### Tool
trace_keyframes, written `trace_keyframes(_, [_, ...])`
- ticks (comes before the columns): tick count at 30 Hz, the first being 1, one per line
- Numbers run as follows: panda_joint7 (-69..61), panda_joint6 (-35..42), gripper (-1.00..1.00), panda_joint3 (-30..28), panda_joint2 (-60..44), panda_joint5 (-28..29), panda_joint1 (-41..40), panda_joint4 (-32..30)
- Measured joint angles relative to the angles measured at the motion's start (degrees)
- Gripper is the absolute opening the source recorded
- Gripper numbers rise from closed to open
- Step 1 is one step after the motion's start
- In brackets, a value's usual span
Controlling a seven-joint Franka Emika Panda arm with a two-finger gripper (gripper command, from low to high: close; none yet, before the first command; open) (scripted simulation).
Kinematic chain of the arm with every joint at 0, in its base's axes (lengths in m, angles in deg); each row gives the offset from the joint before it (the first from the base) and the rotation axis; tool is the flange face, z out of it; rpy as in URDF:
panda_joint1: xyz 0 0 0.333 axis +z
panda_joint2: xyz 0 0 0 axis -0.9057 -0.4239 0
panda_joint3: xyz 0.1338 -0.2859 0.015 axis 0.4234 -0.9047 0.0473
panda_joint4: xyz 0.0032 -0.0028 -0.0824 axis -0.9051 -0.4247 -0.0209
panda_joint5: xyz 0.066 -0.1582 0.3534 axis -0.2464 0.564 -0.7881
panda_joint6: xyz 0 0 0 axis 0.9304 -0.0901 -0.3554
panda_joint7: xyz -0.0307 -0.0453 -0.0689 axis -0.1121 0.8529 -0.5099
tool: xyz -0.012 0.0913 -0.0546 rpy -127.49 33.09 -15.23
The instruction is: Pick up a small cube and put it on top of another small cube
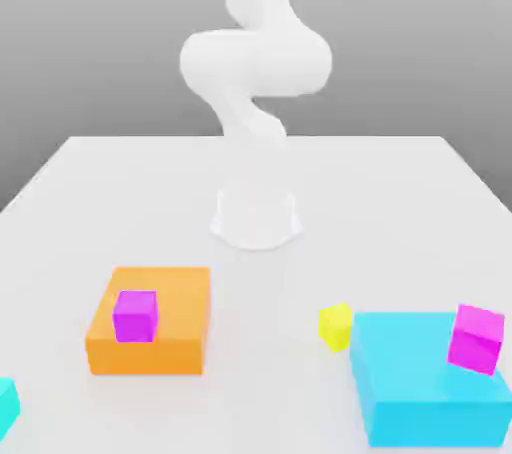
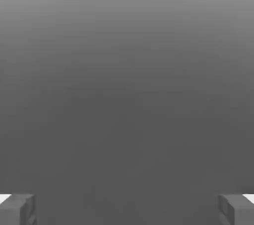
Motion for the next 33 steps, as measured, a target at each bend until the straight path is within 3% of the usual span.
trace_keyframes(13, [-5.74,-19.92,0.0,3.61,-24.64,-4.77,10.29,-22.16])
trace_keyframes(18, [-4.35,-30.28,0.0,6.42,-37.81,-1.34,13.37,-31.64])
trace_keyframes(22, [-1.55,-37.84,0.0,4.2,-47.32,3.2,15.51,-31.82])
trace_keyframes(26, [-0.56,-44.58,0.0,0.66,-55.61,4.22,18.91,-30.48])
trace_keyframes(27, [-0.5,-45.65,-1.0,0.2,-56.91,4.19,19.43,-30.28])
trace_keyframes(33, [-0.25,-46.19,-1.0,-0.03,-57.56,4.44,19.67,-30.18])
